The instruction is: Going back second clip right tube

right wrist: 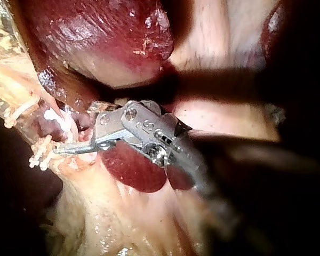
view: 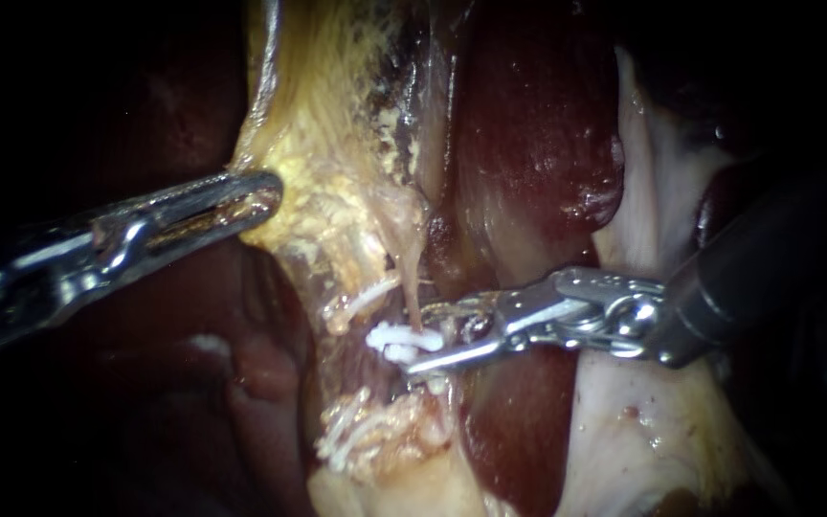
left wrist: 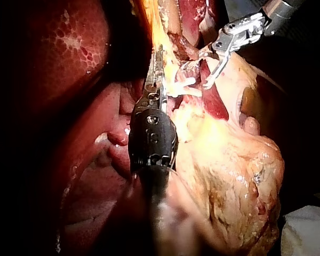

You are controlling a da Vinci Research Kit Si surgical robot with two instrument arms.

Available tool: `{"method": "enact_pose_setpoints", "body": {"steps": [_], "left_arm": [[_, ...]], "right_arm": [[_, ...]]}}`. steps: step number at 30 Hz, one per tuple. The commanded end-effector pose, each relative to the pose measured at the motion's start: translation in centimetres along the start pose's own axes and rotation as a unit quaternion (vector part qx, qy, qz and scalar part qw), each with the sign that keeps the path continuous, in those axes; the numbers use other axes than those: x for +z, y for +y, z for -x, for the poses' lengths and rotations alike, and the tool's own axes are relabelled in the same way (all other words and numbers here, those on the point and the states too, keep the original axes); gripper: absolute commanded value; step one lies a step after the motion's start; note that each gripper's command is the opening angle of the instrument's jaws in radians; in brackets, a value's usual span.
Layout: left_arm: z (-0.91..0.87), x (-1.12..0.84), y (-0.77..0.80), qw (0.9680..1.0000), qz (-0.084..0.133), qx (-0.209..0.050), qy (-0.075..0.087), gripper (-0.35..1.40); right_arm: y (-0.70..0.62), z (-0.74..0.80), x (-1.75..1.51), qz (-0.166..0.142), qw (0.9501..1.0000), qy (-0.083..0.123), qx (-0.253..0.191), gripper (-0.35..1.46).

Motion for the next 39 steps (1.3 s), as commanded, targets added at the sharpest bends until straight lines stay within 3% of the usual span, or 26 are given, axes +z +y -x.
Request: {"method": "enact_pose_setpoints", "body": {"steps": [1, 6, 9, 13, 16, 21, 25, 33, 39], "left_arm": [[0.00, 0.00, 0.00, 1.0000, 0.000, 0.000, 0.000, -0.35], [-0.01, 0.01, 0.01, 1.0000, 0.000, 0.000, 0.000, -0.35], [-0.01, 0.02, 0.02, 1.0000, 0.000, 0.000, 0.000, -0.35], [-0.01, 0.02, 0.02, 1.0000, 0.000, 0.000, 0.000, -0.35], [-0.01, 0.02, 0.02, 1.0000, 0.000, 0.000, 0.000, -0.35], [-0.01, 0.02, 0.04, 1.0000, -0.001, 0.001, 0.000, -0.35], [-0.05, 0.08, 0.07, 1.0000, -0.001, -0.002, -0.002, -0.35], [-0.28, 0.43, 0.21, 1.0000, 0.008, -0.002, 0.005, -0.35], [-0.45, 0.76, 0.15, 0.9998, 0.004, 0.001, 0.018, -0.35]], "right_arm": [[-0.04, -0.05, -0.09, -0.002, 0.9999, 0.000, -0.011, 0.60], [-0.19, -0.23, -0.42, -0.006, 0.9979, -0.001, -0.064, 0.60], [-0.25, -0.34, -0.57, -0.010, 0.9935, -0.002, -0.113, 0.60], [-0.31, -0.51, -0.77, -0.002, 0.9841, -0.001, -0.177, 0.60], [-0.35, -0.59, -0.89, 0.002, 0.9791, -0.001, -0.203, 0.60], [-0.41, -0.66, -0.99, -0.001, 0.9745, -0.001, -0.224, 0.60], [-0.43, -0.66, -0.99, -0.001, 0.9738, -0.001, -0.227, 0.60], [-0.43, -0.61, -0.92, 0.000, 0.9734, -0.002, -0.229, 0.60], [-0.39, -0.59, -0.82, 0.000, 0.9732, 0.001, -0.230, 0.60]]}}
